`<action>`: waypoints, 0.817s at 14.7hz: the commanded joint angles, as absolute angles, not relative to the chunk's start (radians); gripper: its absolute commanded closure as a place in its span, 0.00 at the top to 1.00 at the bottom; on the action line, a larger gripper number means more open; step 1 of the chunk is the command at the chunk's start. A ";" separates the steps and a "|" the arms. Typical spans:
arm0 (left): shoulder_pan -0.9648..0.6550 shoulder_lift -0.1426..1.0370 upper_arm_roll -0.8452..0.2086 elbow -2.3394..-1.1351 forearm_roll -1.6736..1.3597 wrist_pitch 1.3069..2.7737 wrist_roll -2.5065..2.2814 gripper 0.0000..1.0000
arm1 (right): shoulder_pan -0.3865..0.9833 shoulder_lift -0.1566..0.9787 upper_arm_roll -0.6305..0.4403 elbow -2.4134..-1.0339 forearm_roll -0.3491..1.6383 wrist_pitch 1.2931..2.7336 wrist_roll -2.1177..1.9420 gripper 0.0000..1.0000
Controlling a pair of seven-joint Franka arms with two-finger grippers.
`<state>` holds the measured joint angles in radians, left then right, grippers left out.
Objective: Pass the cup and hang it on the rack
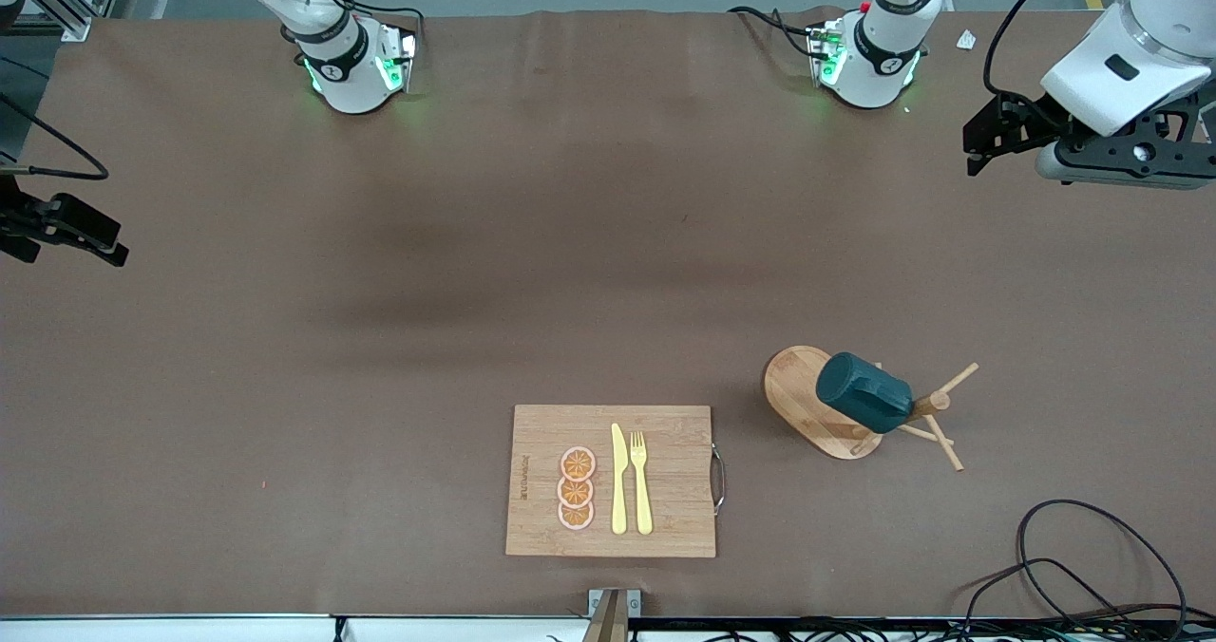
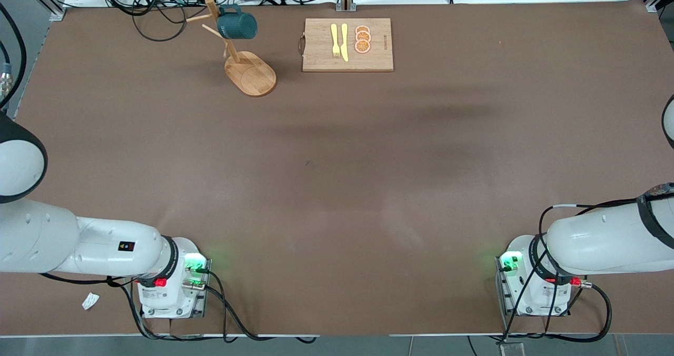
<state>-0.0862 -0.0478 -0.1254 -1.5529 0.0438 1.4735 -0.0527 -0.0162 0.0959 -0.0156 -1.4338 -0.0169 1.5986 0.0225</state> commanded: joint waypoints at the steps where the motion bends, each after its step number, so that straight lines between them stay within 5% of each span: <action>1: -0.075 -0.101 -0.118 -1.621 0.026 1.489 -0.055 1.00 | -0.012 0.068 -0.015 -1.456 -0.009 1.605 0.037 1.00; 12: 0.008 -0.097 -0.149 -1.591 0.037 1.486 -0.057 1.00 | -0.012 0.067 -0.015 -1.456 -0.009 1.605 0.037 1.00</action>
